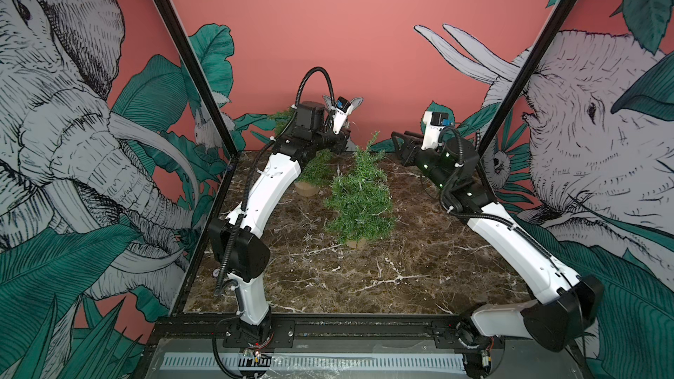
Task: Wrap string light around the christmas tree
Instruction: Wrap the light string around the Christmas tree.
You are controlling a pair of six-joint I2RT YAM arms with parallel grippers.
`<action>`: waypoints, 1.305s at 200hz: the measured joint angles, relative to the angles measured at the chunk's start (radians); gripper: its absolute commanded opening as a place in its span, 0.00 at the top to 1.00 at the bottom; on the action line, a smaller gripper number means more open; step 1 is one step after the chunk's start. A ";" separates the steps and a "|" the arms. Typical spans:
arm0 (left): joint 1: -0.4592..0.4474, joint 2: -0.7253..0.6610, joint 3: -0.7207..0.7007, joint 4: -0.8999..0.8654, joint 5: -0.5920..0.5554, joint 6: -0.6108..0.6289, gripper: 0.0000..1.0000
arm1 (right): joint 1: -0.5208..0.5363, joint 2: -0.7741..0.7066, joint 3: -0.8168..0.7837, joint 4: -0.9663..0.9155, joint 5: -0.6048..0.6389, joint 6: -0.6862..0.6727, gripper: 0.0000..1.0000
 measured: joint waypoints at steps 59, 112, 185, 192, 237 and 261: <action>0.000 -0.048 -0.007 -0.048 -0.098 0.050 1.00 | 0.000 -0.113 -0.093 -0.081 0.076 -0.056 0.46; 0.000 -0.254 -0.135 -0.051 -0.148 0.111 1.00 | 0.000 -0.148 -0.159 -0.096 0.093 -0.056 0.46; 0.000 -0.358 -0.293 -0.121 -0.237 0.156 1.00 | 0.000 -0.192 -0.160 -0.099 0.075 -0.033 0.47; 0.000 -0.365 -0.303 -0.132 -0.240 0.154 1.00 | 0.000 -0.194 -0.160 -0.100 0.069 -0.029 0.47; 0.000 -0.497 -0.385 -0.207 -0.250 0.119 1.00 | 0.007 -0.214 -0.174 -0.127 0.046 -0.006 0.47; 0.000 -0.596 -0.427 -0.236 -0.258 0.095 1.00 | 0.011 -0.228 -0.190 -0.138 0.041 0.001 0.47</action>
